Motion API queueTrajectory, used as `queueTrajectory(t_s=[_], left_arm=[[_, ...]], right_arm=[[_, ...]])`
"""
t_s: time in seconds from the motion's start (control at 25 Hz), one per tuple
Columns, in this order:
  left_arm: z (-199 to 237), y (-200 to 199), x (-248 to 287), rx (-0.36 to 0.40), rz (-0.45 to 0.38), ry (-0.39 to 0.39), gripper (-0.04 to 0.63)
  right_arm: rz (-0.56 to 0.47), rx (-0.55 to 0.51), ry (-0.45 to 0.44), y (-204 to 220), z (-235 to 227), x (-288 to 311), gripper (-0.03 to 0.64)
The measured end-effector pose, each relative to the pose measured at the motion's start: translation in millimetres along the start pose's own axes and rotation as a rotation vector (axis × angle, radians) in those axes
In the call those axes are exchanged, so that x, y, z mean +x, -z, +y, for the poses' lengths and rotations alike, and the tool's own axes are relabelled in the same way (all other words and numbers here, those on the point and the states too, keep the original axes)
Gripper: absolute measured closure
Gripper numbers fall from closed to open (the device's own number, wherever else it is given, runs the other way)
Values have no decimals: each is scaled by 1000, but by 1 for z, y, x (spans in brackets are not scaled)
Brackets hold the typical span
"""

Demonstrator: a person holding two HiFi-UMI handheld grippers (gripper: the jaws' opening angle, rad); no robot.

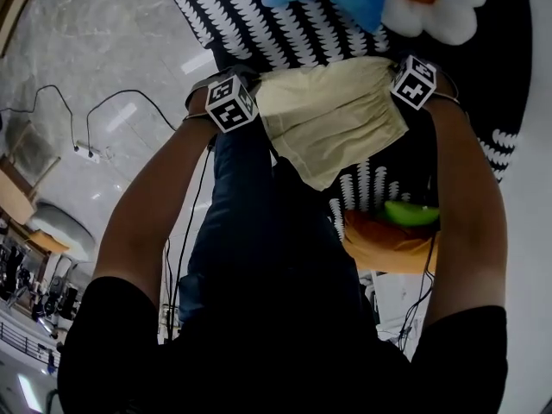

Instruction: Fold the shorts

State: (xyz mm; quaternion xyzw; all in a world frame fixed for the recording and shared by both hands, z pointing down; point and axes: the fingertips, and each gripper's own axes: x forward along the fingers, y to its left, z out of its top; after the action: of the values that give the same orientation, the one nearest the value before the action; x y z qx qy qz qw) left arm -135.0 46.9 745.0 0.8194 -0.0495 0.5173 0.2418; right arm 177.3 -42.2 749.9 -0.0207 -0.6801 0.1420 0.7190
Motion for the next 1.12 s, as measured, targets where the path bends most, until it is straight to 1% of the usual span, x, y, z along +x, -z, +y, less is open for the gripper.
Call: queueTrajectory(t_s=[0.16,0.24,0.32,0.44,0.52,0.6,0.68,0.84,1.0,1.12], left_arm=[[13,9,-10,-2,17,-25,566],[19,9,-19,-20,23,-54,566],[29,4,-31,-47,15,-87,568],[53,1,-51,-75,0,-140,568],[62,-1,-60,-74,-6,-172,567],[62,-2,-65,-61,-6,-194,568],[55,-1,-71,-47,-7,-205,568],[27,-2,-85,-26,-20,-203,568],[-20,-5,-92,9,-40,-185,568],[-53,-9,-91,15,-42,-168,568]], right_arm=[[10,-34,22,-6,-10,-9,578],[5,-50,52,-4,-15,-19,581],[-23,-54,98,-7,-24,-35,583],[-84,-59,196,-25,-48,-57,583],[-110,-67,247,-34,-56,-64,584],[-128,-79,287,-37,-59,-69,584],[-142,-88,315,-39,-56,-73,584],[-165,-92,338,-33,-48,-86,583],[-175,-79,354,-16,-27,-92,583],[-185,-79,356,-9,-16,-88,583]])
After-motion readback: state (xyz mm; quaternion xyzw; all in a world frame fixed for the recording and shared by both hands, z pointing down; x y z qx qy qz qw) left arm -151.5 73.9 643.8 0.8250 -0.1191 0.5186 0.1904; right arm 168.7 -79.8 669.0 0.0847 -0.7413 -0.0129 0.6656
